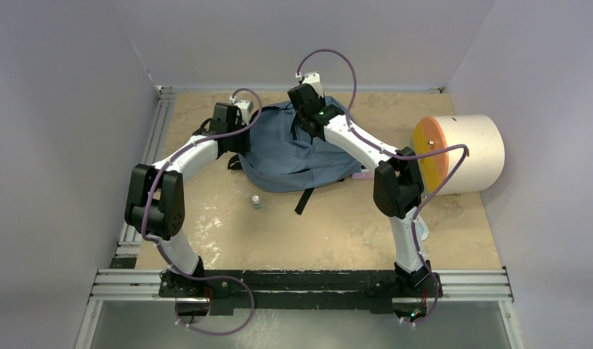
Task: Pack the student bag
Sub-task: Adjust the student bag at the center of the board, then pick up the stationery from the center of the board.
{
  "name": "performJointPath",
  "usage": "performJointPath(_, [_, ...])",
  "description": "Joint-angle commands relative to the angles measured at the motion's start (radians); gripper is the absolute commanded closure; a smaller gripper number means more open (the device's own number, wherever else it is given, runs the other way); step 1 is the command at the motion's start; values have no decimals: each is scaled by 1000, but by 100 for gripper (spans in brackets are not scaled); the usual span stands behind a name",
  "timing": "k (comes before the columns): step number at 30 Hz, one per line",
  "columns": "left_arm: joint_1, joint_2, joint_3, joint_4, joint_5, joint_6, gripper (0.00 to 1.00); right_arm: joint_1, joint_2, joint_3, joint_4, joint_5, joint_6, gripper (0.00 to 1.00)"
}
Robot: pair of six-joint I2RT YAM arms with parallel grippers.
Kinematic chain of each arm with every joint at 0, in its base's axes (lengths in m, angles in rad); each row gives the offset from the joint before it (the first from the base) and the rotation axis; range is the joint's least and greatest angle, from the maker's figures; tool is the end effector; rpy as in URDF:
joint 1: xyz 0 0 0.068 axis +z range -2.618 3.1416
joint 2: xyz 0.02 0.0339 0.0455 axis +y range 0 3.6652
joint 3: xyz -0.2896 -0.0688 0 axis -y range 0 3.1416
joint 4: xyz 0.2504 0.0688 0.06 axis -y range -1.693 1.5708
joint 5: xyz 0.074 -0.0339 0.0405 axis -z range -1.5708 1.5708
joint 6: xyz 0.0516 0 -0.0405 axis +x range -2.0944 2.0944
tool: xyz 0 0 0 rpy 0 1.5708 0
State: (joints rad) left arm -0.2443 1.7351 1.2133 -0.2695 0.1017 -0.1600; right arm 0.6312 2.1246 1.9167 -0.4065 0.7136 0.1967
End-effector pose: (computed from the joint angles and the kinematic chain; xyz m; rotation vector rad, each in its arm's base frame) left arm 0.3892 -0.1024 0.2373 0.1499 2.3747 -0.3148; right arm 0.4414 0.2808 0.3017 -0.0536 2.0311 -0.2649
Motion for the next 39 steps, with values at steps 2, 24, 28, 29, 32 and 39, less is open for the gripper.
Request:
performJointPath(2, [2, -24, 27, 27, 18, 11, 100, -10, -98, 14, 31, -12, 9, 100])
performJointPath(24, [-281, -712, -419, -228, -175, -472, 48, -25, -118, -60, 55, -141, 77, 100])
performJointPath(28, [-369, -768, -514, -202, -234, -549, 41, -25, -122, -84, 56, -151, 87, 100])
performJointPath(29, [-385, -766, -521, -209, -252, -553, 40, -24, -123, -90, 57, -153, 88, 100])
performJointPath(32, [-411, -723, -513, -278, -340, -577, 40, -25, -127, -98, 57, -160, 91, 100])
performJointPath(39, [-422, -656, -530, -228, -369, -575, 39, -24, -128, -104, 57, -169, 96, 100])
